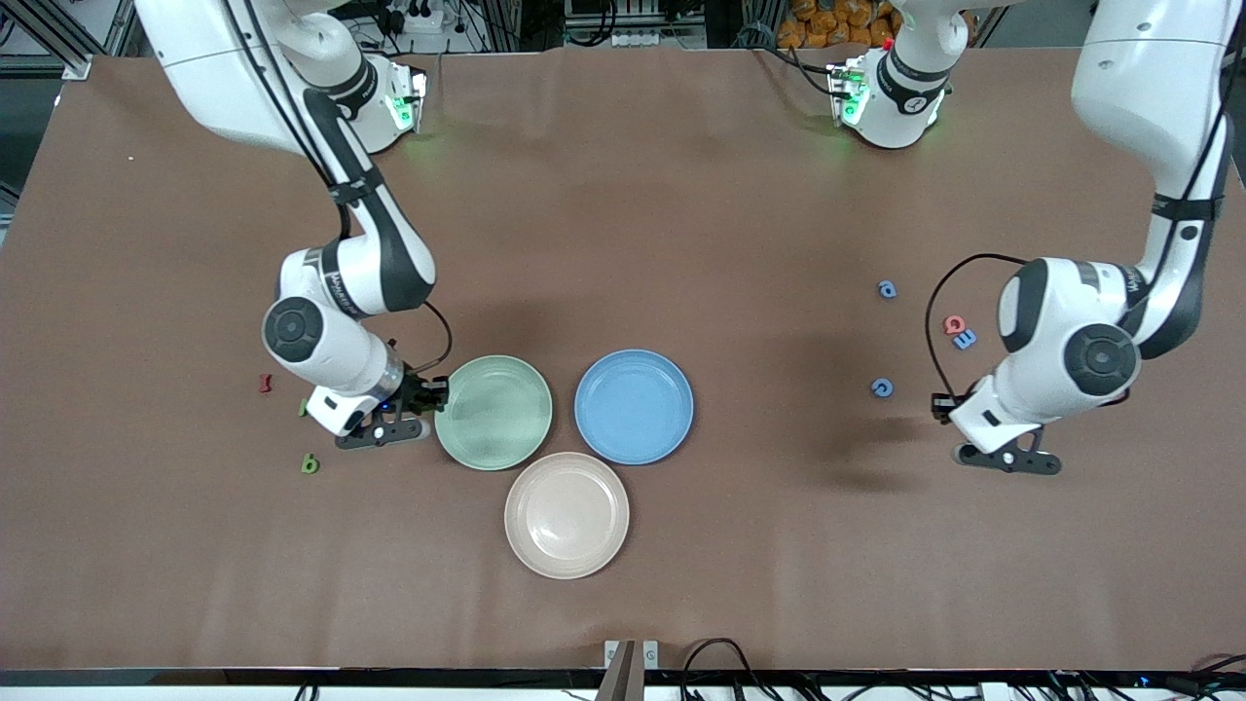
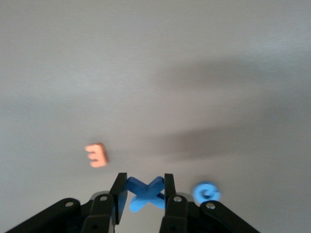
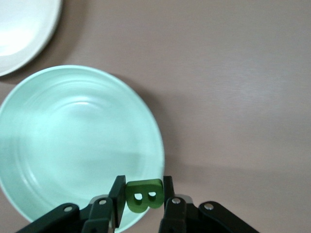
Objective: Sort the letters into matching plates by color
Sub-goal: 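Carry the B to the green plate while the left gripper carries the X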
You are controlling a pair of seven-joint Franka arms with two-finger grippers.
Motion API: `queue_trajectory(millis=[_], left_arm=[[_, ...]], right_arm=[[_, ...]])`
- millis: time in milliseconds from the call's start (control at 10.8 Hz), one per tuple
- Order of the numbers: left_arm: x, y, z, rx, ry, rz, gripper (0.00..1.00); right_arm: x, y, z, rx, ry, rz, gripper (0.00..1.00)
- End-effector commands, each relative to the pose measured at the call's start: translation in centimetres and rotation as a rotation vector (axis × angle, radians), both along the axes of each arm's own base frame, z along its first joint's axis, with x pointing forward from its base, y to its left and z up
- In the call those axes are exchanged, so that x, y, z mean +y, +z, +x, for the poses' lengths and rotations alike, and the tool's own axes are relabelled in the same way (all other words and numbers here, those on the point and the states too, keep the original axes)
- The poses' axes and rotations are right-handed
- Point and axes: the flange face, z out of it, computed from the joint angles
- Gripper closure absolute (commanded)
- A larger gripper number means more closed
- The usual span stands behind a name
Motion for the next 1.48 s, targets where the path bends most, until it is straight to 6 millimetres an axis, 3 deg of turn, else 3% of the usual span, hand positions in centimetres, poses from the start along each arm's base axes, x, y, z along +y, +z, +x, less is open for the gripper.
queue_trajectory(millis=[0, 185, 277, 369, 462, 738, 923, 1385], left_arm=[[-7.0, 1.1, -1.7, 0.015, 0.116, 0.008, 1.0], [-10.4, 1.9, -2.1, -0.004, 0.167, -0.011, 1.0], [-12.4, 2.4, -2.3, -0.012, 0.189, -0.027, 1.0], [-14.3, 2.9, -2.5, -0.019, 0.22, -0.042, 1.0], [-16.1, 3.1, -2.9, -0.021, 0.246, -0.057, 1.0], [-21.4, 4.1, -4.1, -0.036, 0.294, -0.082, 1.0], [-24.6, 4.8, -4.9, -0.032, 0.312, -0.114, 1.0], [-30.9, 5.7, -7.1, -0.041, 0.363, -0.14, 1.0]], right_arm=[[3.7, -0.1, -0.4, 0.0, 0.055, 0.002, 0.92], [6.4, -0.4, -1.3, 0.005, 0.089, 0.008, 0.91], [6.9, -0.3, -1.4, 0.003, 0.075, 0.011, 0.79], [7.3, 0.0, -1.4, 0.002, 0.056, 0.012, 0.36], [7.5, 0.1, -1.4, 0.001, 0.036, 0.01, 0.0], [6.8, 0.8, -1.0, -0.012, 0.036, 0.006, 0.0], [5.2, 1.4, -0.2, -0.029, 0.039, -0.004, 0.0], [-4.6, 2.2, 2.8, -0.057, 0.077, -0.024, 0.0]])
